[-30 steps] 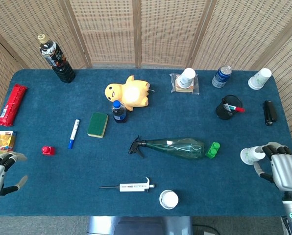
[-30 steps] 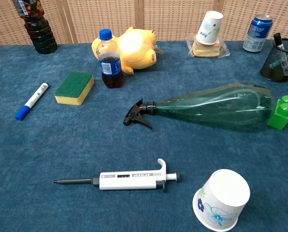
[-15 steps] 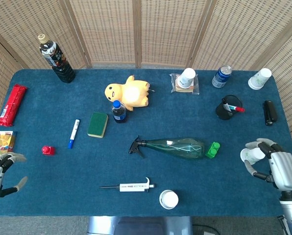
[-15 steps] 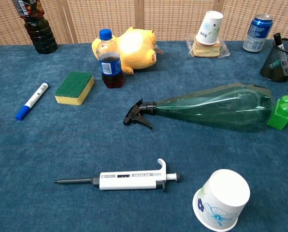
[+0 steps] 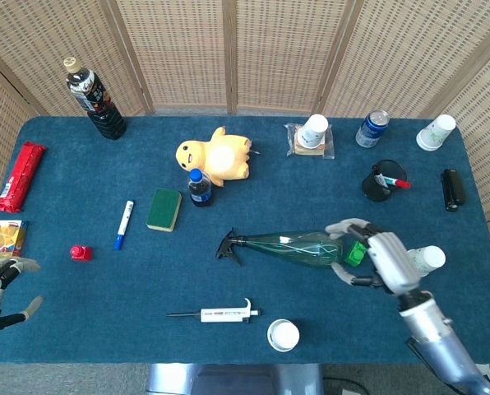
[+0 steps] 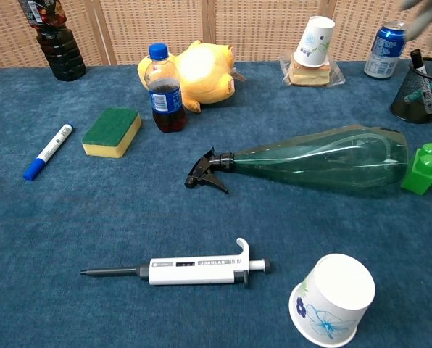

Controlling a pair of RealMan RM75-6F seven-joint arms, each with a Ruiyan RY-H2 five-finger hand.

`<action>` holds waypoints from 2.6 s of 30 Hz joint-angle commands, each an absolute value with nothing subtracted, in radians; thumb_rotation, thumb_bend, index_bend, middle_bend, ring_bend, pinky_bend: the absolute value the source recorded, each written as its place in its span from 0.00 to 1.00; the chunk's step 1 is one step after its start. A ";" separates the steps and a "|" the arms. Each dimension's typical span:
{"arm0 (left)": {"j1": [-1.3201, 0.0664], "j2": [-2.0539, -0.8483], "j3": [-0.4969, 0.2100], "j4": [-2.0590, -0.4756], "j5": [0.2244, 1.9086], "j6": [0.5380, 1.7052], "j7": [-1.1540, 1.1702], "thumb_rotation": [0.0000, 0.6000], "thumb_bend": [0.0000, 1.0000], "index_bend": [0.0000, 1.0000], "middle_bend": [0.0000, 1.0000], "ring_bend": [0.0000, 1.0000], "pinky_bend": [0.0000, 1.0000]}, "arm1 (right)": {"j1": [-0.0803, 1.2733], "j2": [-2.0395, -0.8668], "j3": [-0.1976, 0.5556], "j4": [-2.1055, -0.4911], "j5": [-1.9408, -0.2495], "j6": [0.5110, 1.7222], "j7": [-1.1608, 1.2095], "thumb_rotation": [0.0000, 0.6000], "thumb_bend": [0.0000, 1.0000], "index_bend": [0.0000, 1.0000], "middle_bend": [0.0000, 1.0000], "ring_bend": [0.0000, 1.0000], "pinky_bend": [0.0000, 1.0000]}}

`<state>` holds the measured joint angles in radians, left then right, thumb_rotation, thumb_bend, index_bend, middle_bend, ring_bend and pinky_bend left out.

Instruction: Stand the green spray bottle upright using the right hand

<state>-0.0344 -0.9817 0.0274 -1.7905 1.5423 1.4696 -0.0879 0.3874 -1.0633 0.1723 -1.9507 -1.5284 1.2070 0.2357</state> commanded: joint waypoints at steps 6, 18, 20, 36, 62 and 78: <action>-0.052 -1.004 0.024 -1.748 1.513 1.425 -0.114 1.00 0.33 0.33 0.33 0.26 0.24 | 0.561 -1.229 0.248 -1.938 -1.303 1.032 -0.051 1.00 0.33 0.22 0.35 0.19 0.29; -0.070 -1.024 0.016 -1.705 1.484 1.386 -0.138 1.00 0.33 0.33 0.33 0.26 0.24 | 0.773 -1.455 0.262 -1.838 -0.903 1.014 -0.558 1.00 0.29 0.14 0.29 0.16 0.25; -0.072 -1.027 0.016 -1.702 1.482 1.381 -0.138 1.00 0.33 0.33 0.33 0.26 0.24 | 0.804 -1.473 0.259 -1.832 -0.843 1.021 -0.621 1.00 0.29 0.12 0.28 0.14 0.23; -0.084 -1.041 0.014 -1.677 1.477 1.366 -0.158 1.00 0.33 0.33 0.33 0.26 0.24 | 0.960 -1.627 0.198 -1.778 -0.633 1.182 -0.957 1.00 0.28 0.08 0.25 0.12 0.20; -0.086 -1.060 0.019 -1.619 1.472 1.351 -0.215 1.00 0.33 0.33 0.33 0.26 0.23 | 1.020 -1.771 0.107 -1.571 -0.583 1.254 -1.198 1.00 0.33 0.44 0.42 0.30 0.33; -0.085 -1.065 0.021 -1.608 1.473 1.349 -0.245 1.00 0.33 0.32 0.33 0.26 0.23 | 0.958 -1.719 0.119 -1.504 -0.861 1.225 -0.921 1.00 0.33 0.70 0.67 0.56 0.59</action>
